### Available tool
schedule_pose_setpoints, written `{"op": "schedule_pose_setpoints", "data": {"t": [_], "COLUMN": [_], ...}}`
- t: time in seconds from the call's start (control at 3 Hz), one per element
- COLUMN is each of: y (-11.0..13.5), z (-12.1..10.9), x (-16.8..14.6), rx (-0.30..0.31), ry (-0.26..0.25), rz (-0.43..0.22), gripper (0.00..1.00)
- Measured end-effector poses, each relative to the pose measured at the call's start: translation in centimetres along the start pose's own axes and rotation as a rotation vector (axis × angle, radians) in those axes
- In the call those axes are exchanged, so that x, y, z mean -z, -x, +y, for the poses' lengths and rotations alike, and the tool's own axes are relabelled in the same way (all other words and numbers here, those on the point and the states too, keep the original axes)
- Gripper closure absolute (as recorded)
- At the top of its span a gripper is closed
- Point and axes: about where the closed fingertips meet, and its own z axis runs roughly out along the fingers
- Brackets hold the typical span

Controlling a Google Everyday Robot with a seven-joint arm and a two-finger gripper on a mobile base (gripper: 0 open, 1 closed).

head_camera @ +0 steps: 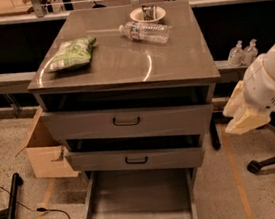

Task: Close bottom drawer

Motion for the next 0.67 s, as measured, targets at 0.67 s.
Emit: {"op": "schedule_pose_setpoints", "data": {"t": [0.67], "y": [-1.07], "z": [1.86], "x": [-9.21], "rx": [0.001], "ry": [0.028], "rz": [-0.08], "gripper": [1.0]}}
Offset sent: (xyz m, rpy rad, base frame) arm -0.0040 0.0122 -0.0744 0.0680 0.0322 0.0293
